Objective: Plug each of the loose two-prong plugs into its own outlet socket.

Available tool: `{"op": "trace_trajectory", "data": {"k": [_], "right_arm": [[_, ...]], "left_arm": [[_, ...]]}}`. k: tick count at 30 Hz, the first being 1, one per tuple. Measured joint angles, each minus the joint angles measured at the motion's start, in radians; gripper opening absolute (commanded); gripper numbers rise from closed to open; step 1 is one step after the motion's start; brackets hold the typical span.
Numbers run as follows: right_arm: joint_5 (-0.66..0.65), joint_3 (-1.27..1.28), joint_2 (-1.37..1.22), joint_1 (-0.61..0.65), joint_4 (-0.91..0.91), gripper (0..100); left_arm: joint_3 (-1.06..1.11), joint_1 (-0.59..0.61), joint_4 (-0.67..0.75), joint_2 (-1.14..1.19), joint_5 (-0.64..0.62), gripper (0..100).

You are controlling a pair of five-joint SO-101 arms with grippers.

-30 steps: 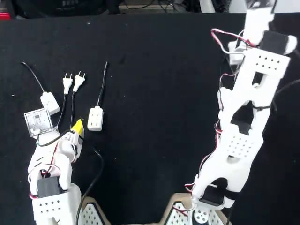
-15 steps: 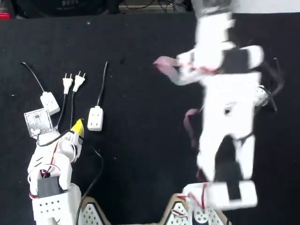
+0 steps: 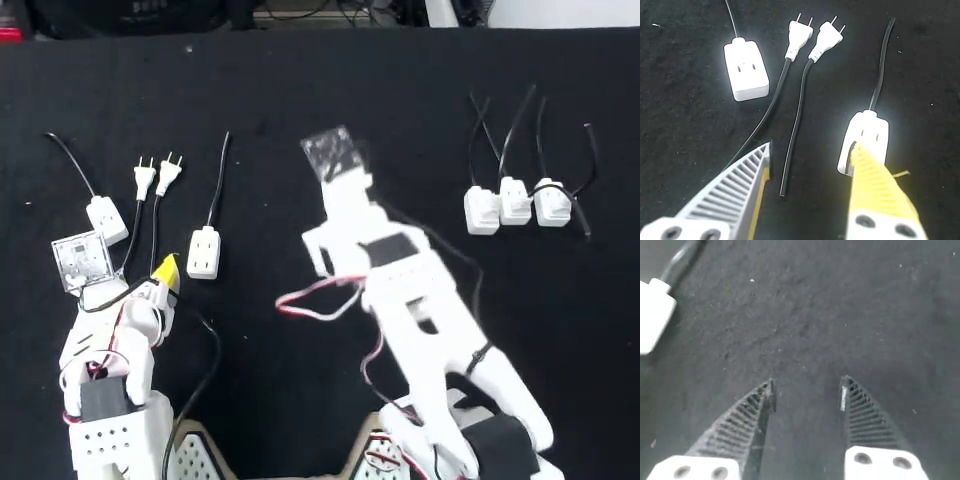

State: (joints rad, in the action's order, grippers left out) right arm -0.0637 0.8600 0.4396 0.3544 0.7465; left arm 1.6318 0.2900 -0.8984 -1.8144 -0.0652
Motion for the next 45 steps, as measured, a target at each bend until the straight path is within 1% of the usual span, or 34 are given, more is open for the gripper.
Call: {"op": "trace_trajectory", "data": {"k": [3, 5, 9, 13, 15, 17, 19, 24, 28, 30, 34, 39, 42, 45], "right_arm": [[0.0, 0.153, 0.005, 0.012, -0.183, 19.4], [0.0, 0.216, 0.006, 0.011, -0.261, 19.4], [0.0, 0.27, 0.006, 0.021, -0.351, 19.4], [0.0, 0.301, 0.006, 0.015, -0.405, 19.4], [0.0, 0.308, 0.006, 0.02, -0.428, 19.4], [0.0, 0.316, 0.006, 0.021, -0.439, 19.4], [0.0, 0.316, 0.006, 0.018, -0.442, 19.4], [0.0, 0.316, 0.006, 0.021, -0.443, 19.4], [0.0, 0.316, 0.006, 0.021, -0.443, 19.4], [0.0, 0.316, 0.006, 0.02, -0.443, 19.4], [0.0, 0.316, 0.006, 0.02, -0.443, 19.4], [0.0, 0.316, 0.006, -0.049, -0.443, 19.4], [0.0, 0.316, 0.006, -0.057, -0.443, 19.4], [0.0, 0.316, 0.006, -0.061, -0.443, 19.4]], "left_arm": [[-0.046, 0.006, -0.006, 0.003, 0.011, 26], [-0.118, 0.055, -0.038, 0.003, 0.034, 26], [-0.279, 0.124, -0.114, 0.002, 0.075, 26], [-0.425, 0.158, -0.178, 0.002, 0.13, 26], [-0.503, 0.176, -0.203, 0.043, 0.147, 26], [-0.58, 0.19, -0.221, 0.117, 0.153, 26], [-0.655, 0.199, -0.245, 0.216, 0.186, 26], [-0.809, 0.203, -0.315, 0.577, 0.281, 26], [-0.913, 0.201, -0.344, 0.838, 0.295, 26], [-0.948, 0.172, -0.35, 0.934, 0.293, 26], [-0.974, 0.066, -0.345, 1.082, 0.295, 26], [-0.974, -0.071, -0.244, 1.26, 0.295, 26], [-0.974, -0.146, -0.178, 1.386, 0.27, 26], [-0.974, -0.186, -0.084, 1.519, 0.258, 26]]}}
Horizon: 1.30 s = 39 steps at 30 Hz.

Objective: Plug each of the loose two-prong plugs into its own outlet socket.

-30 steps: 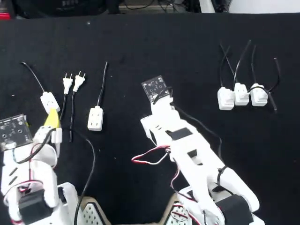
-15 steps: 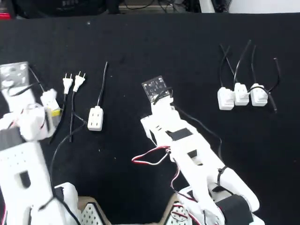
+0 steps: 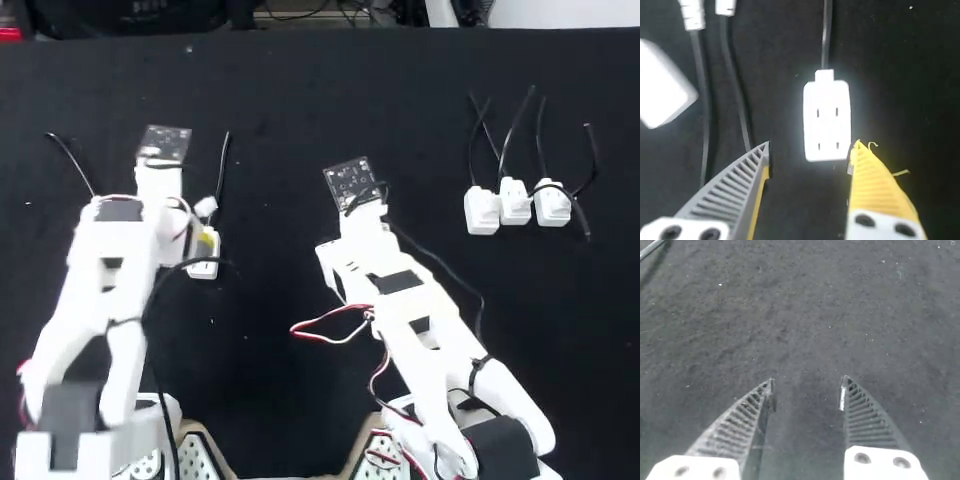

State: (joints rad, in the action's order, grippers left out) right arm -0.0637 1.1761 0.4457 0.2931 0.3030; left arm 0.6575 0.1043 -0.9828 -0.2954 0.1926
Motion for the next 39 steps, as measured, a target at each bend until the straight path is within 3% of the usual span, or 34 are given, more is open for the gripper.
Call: {"op": "trace_trajectory", "data": {"k": [12, 17, 19, 23, 31, 34, 36, 39], "right_arm": [[0.0, 0.0, 0.0, 0.0, 0.0, 19.4], [0.0, 0.0, 0.0, 0.0, 0.0, 19.4], [0.0, 0.0, 0.0, 0.0, 0.0, 19.4], [0.0, 0.0, 0.0, 0.0, 0.0, 19.4], [0.0, 0.0, 0.0, 0.0, 0.0, 19.4], [0.0, 0.0, 0.0, 0.0, 0.0, 19.4], [0.0, 0.0, 0.0, 0.0, 0.0, 19.4], [0.0, 0.0, 0.0, 0.0, 0.0, 19.4]], "left_arm": [[-0.19, -0.037, 0.077, 0.358, -0.002, 25], [-0.207, -0.037, 0.077, 0.404, -0.014, 2], [-0.207, -0.04, 0.068, 0.405, -0.072, 7], [-0.209, -0.04, 0.023, 0.405, -0.176, 3], [-0.204, -0.137, -0.209, 0.239, -0.141, 3], [-0.146, -0.141, -0.224, 0.127, -0.126, 3], [-0.081, -0.14, -0.227, 0.061, -0.112, 7], [0.026, -0.14, -0.189, -0.015, -0.091, 20]]}}
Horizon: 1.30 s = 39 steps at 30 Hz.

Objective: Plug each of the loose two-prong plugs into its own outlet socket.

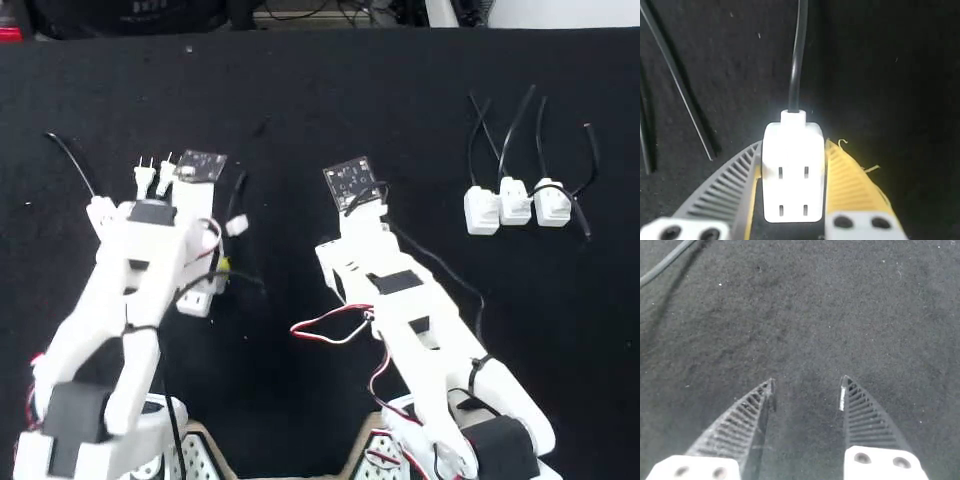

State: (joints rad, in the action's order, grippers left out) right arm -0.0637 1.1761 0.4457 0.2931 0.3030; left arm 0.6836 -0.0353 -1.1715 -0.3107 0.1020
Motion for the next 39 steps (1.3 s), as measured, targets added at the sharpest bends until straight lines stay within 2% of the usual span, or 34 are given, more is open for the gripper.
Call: {"op": "trace_trajectory", "data": {"k": [3, 7, 12, 18, 22, 25, 27, 33, 36, 39], "right_arm": [[0.0, 0.0, 0.0, 0.0, 0.0, 19.4], [0.0, 0.0, 0.0, 0.0, 0.0, 19.4], [0.0, 0.0, 0.0, 0.0, 0.0, 19.4], [0.0, 0.0, 0.0, 0.0, 0.0, 19.4], [0.0, 0.0, 0.0, 0.0, 0.0, 19.4], [0.0, 0.0, 0.0, -0.025, 0.0, 19.4], [0.0, 0.0, 0.0, -0.064, 0.0, 19.4], [0.041, 0.0, 0.0, -0.161, 0.0, 19.4], [0.049, 0.0, 0.0, -0.169, 0.0, 19.4], [0.051, 0.0, 0.0, -0.169, 0.0, 19.4]], "left_arm": [[0.087, 0.0, 0.012, -0.049, 0.017, 29], [0.133, 0.012, 0.015, -0.1, 0.028, 29], [0.13, 0.152, 0.015, -0.183, 0.029, 29], [0.124, 0.368, 0.015, -0.226, 0.189, 29], [0.204, 0.387, 0.025, -0.224, 0.241, 29], [0.259, 0.328, 0.055, -0.224, 0.242, 29], [0.284, 0.265, 0.083, -0.224, 0.201, 29], [0.324, 0.008, 0.109, -0.224, 0.04, 29], [0.33, -0.095, 0.11, -0.224, 0.014, 29], [0.33, -0.126, 0.112, -0.224, 0.015, 29]]}}
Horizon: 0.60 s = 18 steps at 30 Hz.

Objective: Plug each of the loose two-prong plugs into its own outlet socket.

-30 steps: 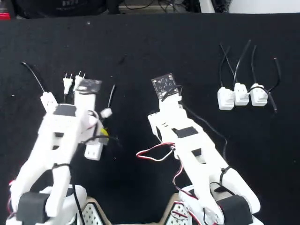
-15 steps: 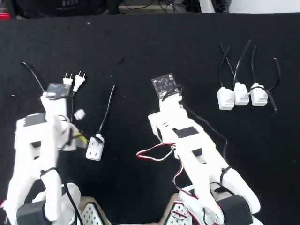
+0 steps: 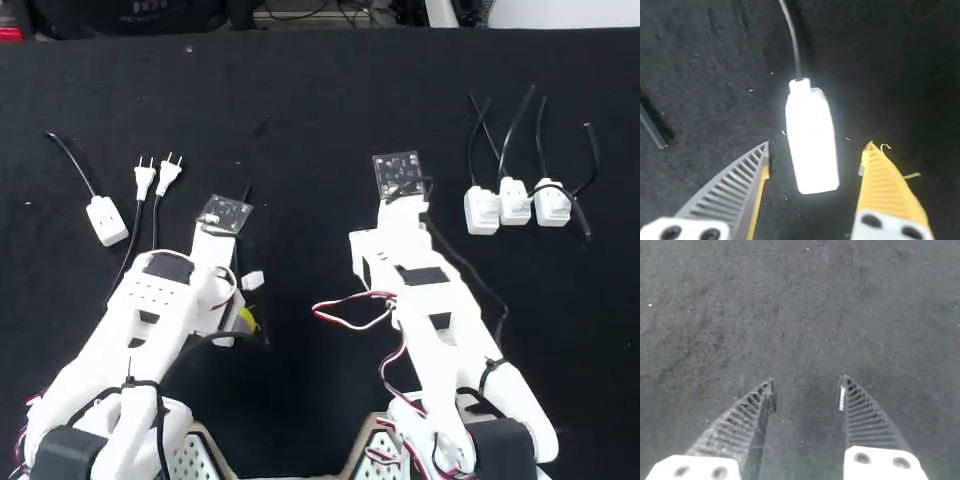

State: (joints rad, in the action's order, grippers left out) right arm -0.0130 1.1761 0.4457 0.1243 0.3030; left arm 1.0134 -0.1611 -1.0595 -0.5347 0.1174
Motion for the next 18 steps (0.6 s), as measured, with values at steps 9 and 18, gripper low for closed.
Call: {"op": "trace_trajectory", "data": {"k": [9, 18], "right_arm": [[0.003, 0.0, 0.0, 0.0, 0.0, 19.4], [0.003, 0.0, 0.0, 0.0, 0.0, 19.4]], "left_arm": [[0.0, 0.118, 0.0, 0.0, 0.017, 29], [-0.091, 0.41, -0.068, 0.0, 0.164, 29]]}}
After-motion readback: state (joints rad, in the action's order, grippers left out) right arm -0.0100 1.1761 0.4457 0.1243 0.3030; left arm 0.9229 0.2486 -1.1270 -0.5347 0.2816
